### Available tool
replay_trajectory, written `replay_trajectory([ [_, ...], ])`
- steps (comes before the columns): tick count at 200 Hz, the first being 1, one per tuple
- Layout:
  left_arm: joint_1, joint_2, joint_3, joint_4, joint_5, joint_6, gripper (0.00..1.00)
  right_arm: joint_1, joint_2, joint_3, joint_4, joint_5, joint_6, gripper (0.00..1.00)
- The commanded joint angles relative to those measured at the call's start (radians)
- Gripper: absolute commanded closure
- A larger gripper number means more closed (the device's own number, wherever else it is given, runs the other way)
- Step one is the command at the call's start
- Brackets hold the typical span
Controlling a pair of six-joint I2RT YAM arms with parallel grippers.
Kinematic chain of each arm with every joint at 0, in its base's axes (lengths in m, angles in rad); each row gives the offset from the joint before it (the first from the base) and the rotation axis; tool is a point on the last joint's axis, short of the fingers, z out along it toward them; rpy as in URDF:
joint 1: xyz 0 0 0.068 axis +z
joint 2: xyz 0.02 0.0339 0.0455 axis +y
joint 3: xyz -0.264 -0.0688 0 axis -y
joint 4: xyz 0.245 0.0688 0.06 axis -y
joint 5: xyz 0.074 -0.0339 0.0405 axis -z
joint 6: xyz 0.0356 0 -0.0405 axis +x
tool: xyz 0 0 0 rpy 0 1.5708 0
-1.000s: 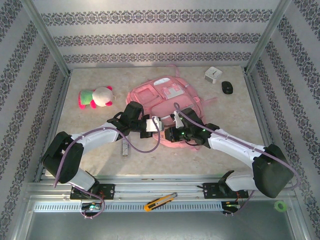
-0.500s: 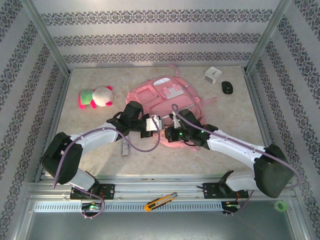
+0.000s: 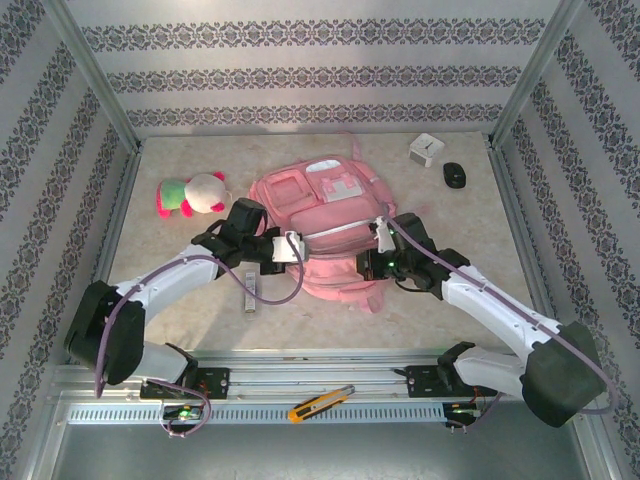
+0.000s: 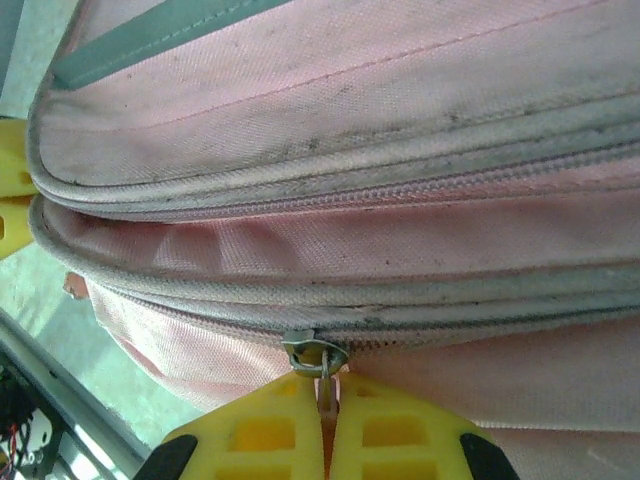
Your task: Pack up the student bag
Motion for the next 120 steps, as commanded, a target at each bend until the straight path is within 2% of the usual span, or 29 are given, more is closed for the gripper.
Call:
replay_trajectory([
  [1,0.022,-0.056,-0.02,-0.085,-0.001,-0.003,0.87,0.029,0.017,0.005,0.056,-0.033,-0.011,1.0],
  [10,0.012,-0.075,-0.01,-0.097,-0.009,-0.027,0.74,0.04,0.023,0.005,0.074,-0.044,-0.007,1.0],
  [22,-0.034,-0.111,-0.011,-0.063,-0.072,-0.097,0.63,0.05,0.027,0.005,0.087,-0.055,-0.008,1.0],
  [40,-0.15,-0.169,-0.04,0.05,-0.186,-0.199,0.48,0.052,0.027,0.001,0.094,-0.054,-0.003,1.0],
  [58,-0.238,-0.172,-0.047,0.152,-0.219,-0.295,0.43,0.052,0.029,0.0,0.098,-0.052,-0.002,1.0],
  [71,-0.28,-0.132,-0.027,0.187,-0.263,-0.334,0.42,0.052,0.031,0.003,0.096,-0.057,-0.004,1.0],
  [99,-0.353,-0.008,0.002,0.283,-0.439,-0.332,0.44,0.052,0.033,0.002,0.096,-0.063,-0.006,1.0],
  [120,-0.363,0.071,0.018,0.329,-0.519,-0.333,0.44,0.051,0.03,0.0,0.1,-0.064,-0.002,1.0],
])
